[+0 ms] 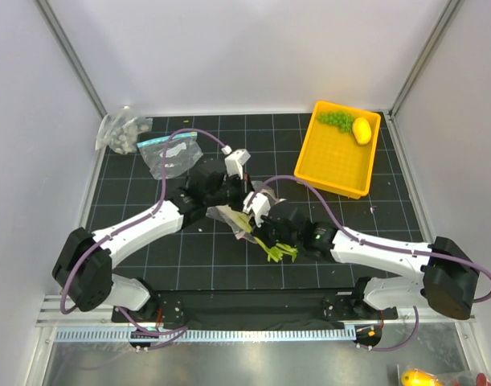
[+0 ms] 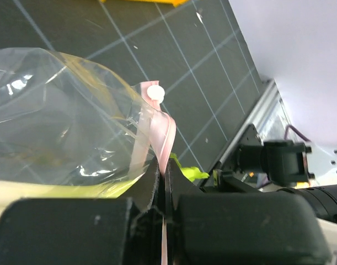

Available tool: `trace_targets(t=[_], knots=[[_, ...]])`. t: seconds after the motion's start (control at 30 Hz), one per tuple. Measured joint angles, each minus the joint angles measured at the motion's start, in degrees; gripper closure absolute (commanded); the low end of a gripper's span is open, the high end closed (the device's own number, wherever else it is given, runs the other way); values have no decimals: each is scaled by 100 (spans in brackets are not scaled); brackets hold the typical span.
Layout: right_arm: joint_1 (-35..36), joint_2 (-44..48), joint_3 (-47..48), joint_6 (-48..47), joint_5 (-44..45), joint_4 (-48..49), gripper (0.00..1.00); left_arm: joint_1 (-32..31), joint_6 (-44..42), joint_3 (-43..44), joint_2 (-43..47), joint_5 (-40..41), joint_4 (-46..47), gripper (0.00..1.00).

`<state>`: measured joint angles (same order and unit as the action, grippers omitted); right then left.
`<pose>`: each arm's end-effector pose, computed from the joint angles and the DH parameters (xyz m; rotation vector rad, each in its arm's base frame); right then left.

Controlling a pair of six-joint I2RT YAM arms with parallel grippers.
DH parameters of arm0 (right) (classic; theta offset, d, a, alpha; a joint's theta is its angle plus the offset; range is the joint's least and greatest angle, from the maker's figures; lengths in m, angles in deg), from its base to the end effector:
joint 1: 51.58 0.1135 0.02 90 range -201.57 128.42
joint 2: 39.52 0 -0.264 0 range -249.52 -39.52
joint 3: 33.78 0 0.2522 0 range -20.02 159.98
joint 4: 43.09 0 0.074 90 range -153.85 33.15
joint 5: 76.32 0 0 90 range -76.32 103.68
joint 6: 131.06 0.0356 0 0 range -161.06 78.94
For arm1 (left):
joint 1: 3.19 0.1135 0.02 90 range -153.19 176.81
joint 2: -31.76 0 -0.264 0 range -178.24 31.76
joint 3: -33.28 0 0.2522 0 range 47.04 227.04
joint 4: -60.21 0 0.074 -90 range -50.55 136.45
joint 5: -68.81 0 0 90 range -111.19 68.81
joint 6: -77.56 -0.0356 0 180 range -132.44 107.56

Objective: Place the food in the zip-top bag and seal the zipper
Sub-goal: Place the fake vegetable in the zipper food storage bag.

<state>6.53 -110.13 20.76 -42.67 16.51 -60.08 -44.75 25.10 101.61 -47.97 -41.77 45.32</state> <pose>0.1423 0.2254 0.2329 -1.0662 1.9161 0.5151 0.2284 -0.2193 0.2759 0.3273 2.2041 -1.1860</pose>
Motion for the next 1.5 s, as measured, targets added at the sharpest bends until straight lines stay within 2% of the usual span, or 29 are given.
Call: trace_targets(t=[0.47, 0.5, 0.6, 0.63, 0.7, 0.9, 1.1, 1.17, 1.2, 1.33, 1.43, 1.5], knots=[[179, 411, -238, -310, 898, -68, 98, -313, 358, 457, -837, -933, 83, 100], [184, 435, -256, -330, 933, -66, 96, -313, 409, 457, -837, -988, 125, 100], [201, 452, -264, -369, 1161, -61, 82, -302, 516, 457, -837, -1043, 245, 100], [212, 459, -269, -369, 1246, -61, 69, -293, 553, 457, -837, -1047, 280, 100], [232, 501, -286, -337, 1368, -68, 61, -275, 584, 459, -837, -1036, 345, 100], [229, 863, -472, -273, 1541, 153, 56, -184, 739, 466, -837, -1082, 417, 100], [201, 885, -476, -234, 1657, 369, 50, 203, 918, 358, -837, -1239, 389, 100], [186, 885, -476, -186, 1655, 367, 45, 306, 994, 293, -837, -1259, 387, 100], [181, 903, -476, -151, 1652, 369, 34, 343, 1008, 262, -837, -1259, 385, 100], [179, 1097, -485, -2, 1709, 382, 18, 431, 1040, 164, -811, -1222, 387, 100], [177, 1276, -522, 192, 1952, 509, 17, 511, 1082, 0, -660, -1108, 380, 100], [177, 1283, -522, 367, 2138, 595, 23, 608, 1143, -162, -433, -973, 382, 100]])
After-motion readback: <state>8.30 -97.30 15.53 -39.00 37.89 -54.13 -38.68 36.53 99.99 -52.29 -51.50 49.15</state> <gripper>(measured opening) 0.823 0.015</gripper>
